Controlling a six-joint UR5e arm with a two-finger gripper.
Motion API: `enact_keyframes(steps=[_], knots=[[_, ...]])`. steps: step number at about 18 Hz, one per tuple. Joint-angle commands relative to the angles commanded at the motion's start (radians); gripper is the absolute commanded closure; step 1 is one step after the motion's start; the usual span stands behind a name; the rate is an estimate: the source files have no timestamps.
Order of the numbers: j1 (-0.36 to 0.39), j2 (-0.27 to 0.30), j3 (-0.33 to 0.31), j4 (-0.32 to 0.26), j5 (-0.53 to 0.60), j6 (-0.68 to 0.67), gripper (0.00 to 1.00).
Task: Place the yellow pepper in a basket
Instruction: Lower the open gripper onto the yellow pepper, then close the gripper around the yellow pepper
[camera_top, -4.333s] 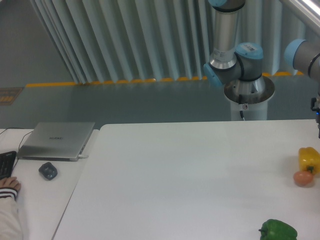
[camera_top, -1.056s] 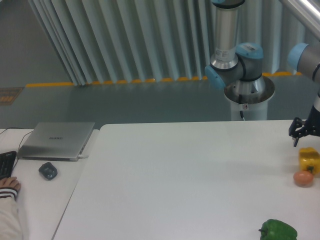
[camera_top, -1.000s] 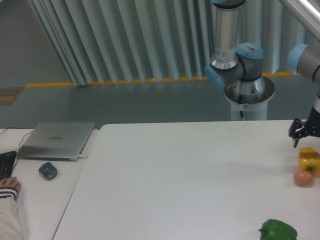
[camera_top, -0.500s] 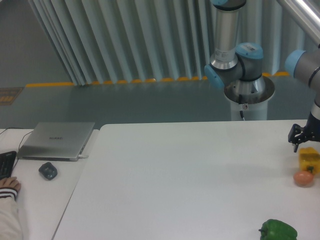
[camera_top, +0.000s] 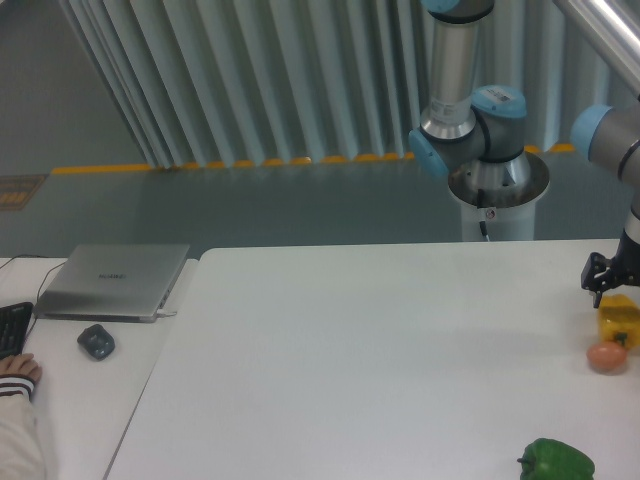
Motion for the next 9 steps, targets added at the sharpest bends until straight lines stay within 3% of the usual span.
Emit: enact_keyframes(steps=[6, 8, 9], knots=[[-0.023, -0.021, 0.000, 0.011, 0.006, -0.025, 0.00], [-0.034, -0.022, 0.002, 0.011, 0.034, -0.020, 0.10], [-0.038, -0.022, 0.003, 0.009, 0.035, -0.015, 0.31]])
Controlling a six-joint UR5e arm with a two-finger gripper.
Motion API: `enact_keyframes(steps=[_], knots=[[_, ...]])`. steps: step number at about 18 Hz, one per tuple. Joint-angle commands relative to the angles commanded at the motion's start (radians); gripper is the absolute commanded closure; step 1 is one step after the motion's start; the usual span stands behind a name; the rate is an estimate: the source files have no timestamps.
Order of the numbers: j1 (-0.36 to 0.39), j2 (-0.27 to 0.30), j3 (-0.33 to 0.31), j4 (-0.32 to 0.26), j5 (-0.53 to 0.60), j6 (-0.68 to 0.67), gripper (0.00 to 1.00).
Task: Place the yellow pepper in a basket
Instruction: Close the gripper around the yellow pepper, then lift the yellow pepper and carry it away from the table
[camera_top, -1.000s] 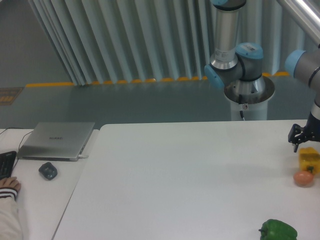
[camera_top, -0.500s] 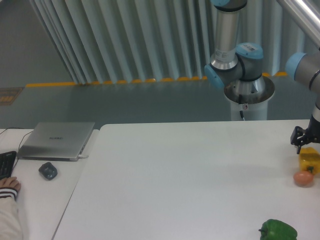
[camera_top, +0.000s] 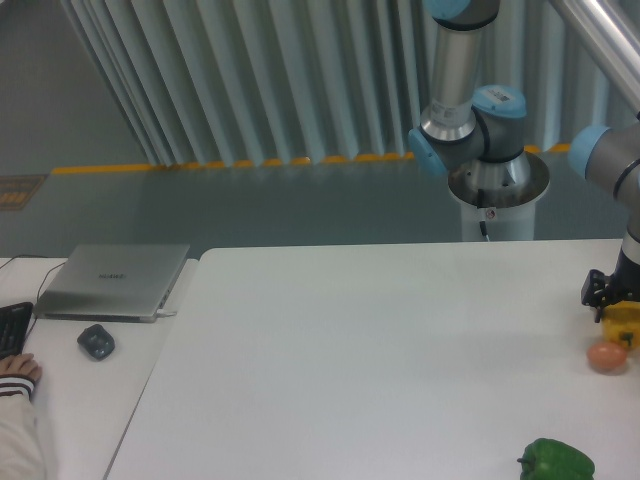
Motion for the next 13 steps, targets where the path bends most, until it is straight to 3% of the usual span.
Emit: enact_keyframes(steps=[1, 3, 6, 9, 13], knots=[[0.000, 0.002, 0.000, 0.000, -0.002, 0.005, 0.49], [0.000, 0.003, 0.005, 0.000, 0.000, 0.011, 0.67], [0.001, 0.011, 0.008, -0.003, 0.000, 0.038, 0.75], [0.009, 0.037, 0.017, -0.021, 0.002, 0.074, 0.75], [0.043, 0.100, 0.079, -0.181, -0.006, 0.140, 0.75]])
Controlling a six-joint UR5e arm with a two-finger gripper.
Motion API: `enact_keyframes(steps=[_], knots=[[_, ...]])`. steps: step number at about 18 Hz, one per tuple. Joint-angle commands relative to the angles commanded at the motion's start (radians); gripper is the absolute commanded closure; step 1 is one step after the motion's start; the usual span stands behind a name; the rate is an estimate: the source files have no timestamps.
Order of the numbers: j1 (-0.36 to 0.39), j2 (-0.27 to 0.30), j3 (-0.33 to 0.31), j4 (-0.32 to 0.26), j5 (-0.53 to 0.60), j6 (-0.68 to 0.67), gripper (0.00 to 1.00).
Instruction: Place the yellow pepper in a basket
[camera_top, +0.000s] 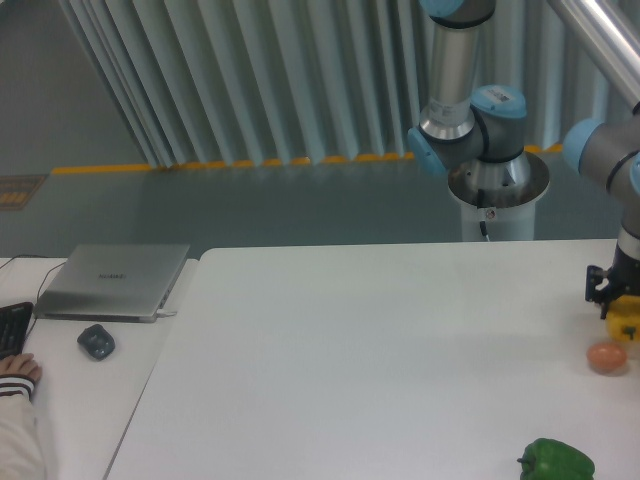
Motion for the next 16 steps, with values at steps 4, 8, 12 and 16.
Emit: enact_keyframes(steps=[4, 8, 12, 16], knots=[[0.014, 0.000, 0.114, -0.089, -0.005, 0.009, 0.75], [0.045, -0.038, 0.198, -0.089, -0.037, 0.014, 0.75], [0.078, -0.155, 0.279, 0.053, -0.104, 0.014, 0.75], [0.083, -0.244, 0.328, 0.190, -0.106, 0.014, 0.75]])
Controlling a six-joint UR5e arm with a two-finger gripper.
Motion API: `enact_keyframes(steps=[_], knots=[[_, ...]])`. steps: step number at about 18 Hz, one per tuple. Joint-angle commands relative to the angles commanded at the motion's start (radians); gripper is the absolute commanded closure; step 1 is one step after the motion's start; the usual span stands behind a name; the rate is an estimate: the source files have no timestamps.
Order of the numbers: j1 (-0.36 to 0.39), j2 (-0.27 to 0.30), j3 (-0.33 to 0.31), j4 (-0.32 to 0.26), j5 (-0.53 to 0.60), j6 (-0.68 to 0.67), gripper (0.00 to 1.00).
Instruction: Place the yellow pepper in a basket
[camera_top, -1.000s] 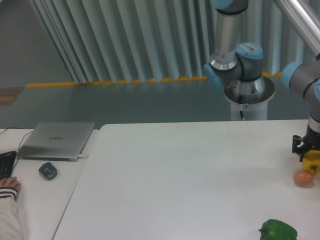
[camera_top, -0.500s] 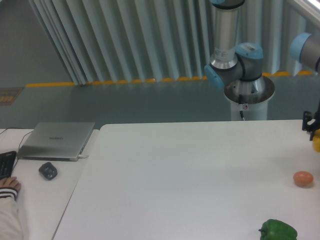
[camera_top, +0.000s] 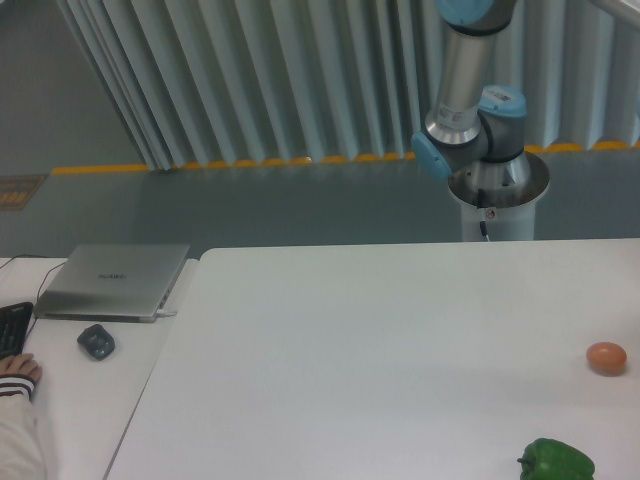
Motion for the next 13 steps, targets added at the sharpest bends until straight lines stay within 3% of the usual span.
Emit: enact_keyframes(steps=[7, 10, 13], knots=[[0.037, -0.061, 0.026, 0.124, -0.031, -0.003, 0.74], [0.038, -0.097, 0.043, 0.207, -0.031, -0.005, 0.73], [0.038, -0.117, 0.072, 0.223, -0.029, -0.005, 0.72]])
